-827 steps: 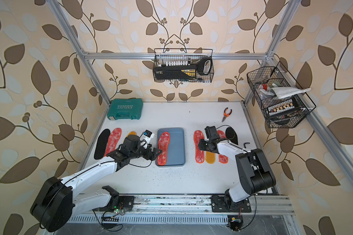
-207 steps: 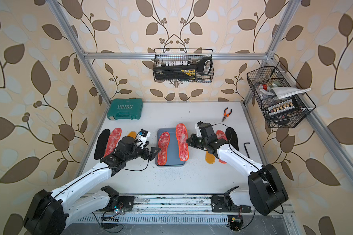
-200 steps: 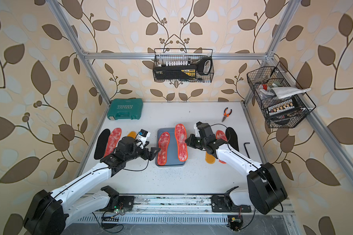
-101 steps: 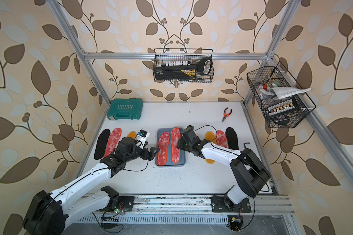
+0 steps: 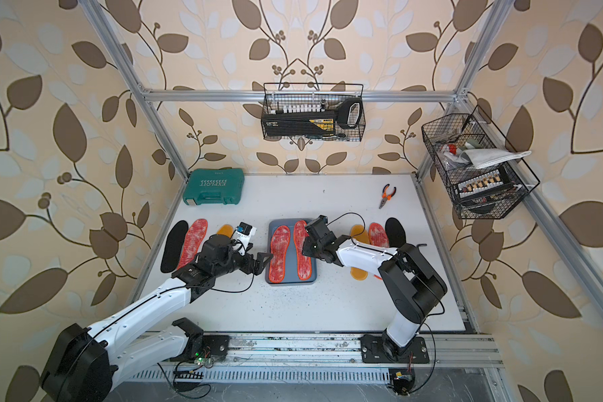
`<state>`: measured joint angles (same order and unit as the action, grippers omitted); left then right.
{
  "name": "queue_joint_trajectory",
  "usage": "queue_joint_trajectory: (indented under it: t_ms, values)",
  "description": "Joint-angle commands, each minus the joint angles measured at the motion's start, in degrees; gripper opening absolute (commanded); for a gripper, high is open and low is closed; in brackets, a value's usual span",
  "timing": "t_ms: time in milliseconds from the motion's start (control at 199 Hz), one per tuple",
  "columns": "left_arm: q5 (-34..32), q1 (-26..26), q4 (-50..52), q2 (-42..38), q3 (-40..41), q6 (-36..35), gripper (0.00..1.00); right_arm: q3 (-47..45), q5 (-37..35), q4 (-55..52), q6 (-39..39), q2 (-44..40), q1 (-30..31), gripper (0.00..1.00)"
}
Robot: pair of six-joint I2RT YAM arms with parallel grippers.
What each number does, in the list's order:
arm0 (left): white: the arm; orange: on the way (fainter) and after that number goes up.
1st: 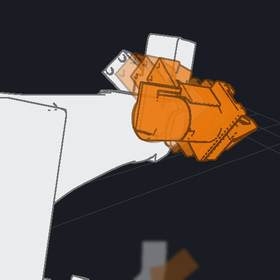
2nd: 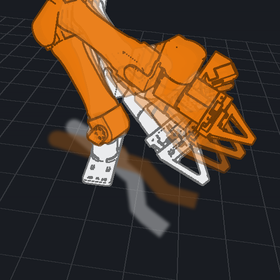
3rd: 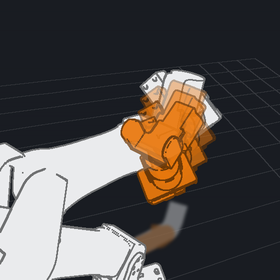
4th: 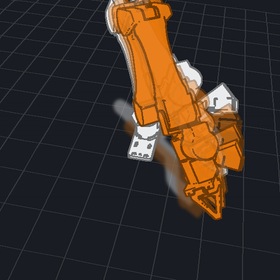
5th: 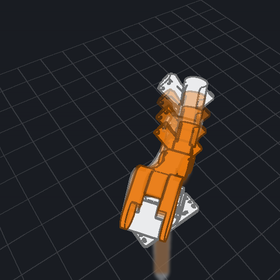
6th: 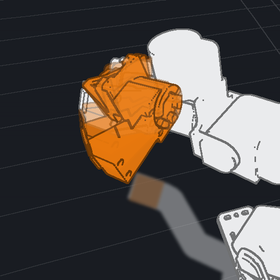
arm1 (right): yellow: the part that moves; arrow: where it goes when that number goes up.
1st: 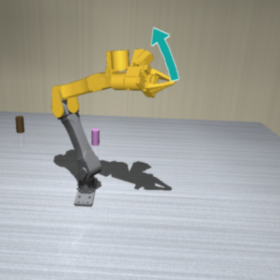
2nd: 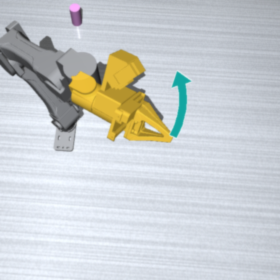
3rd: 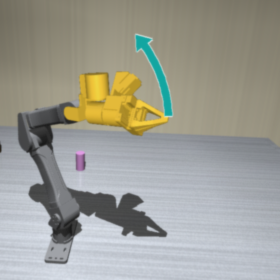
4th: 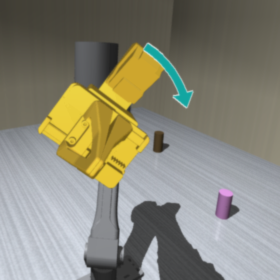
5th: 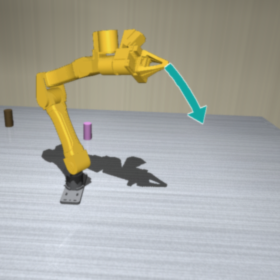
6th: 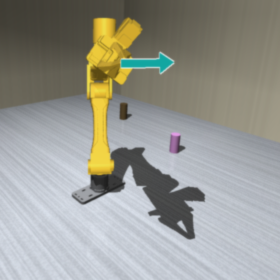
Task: Put the insoles into the storage box
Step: Place the insole in the storage box.
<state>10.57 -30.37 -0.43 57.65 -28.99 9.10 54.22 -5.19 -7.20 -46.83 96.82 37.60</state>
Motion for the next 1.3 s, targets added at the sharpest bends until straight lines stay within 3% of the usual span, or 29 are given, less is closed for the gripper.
queue_joint_trajectory:
  t_ms: [0, 481, 1093, 1299]
  values:
    - [-0.7, -0.2, 0.0, 0.0, -0.8, 0.2, 0.99, 0.2, -2.6, -1.2, 0.7, 0.0, 0.2, 0.00]
    - [-0.7, -0.2, 0.1, -0.2, -0.8, 0.3, 0.99, -3.8, -7.2, -2.8, -0.3, -4.0, -0.5, 0.00]
    - [-1.5, -0.2, 0.4, -0.2, -0.9, 0.3, 0.99, -2.4, -0.9, -1.3, 1.2, -1.4, -1.2, 0.01]
    - [-1.3, -0.2, 0.4, -0.3, -0.8, 0.3, 0.99, -2.4, -1.2, -2.3, 1.6, -3.4, -1.2, 0.16]
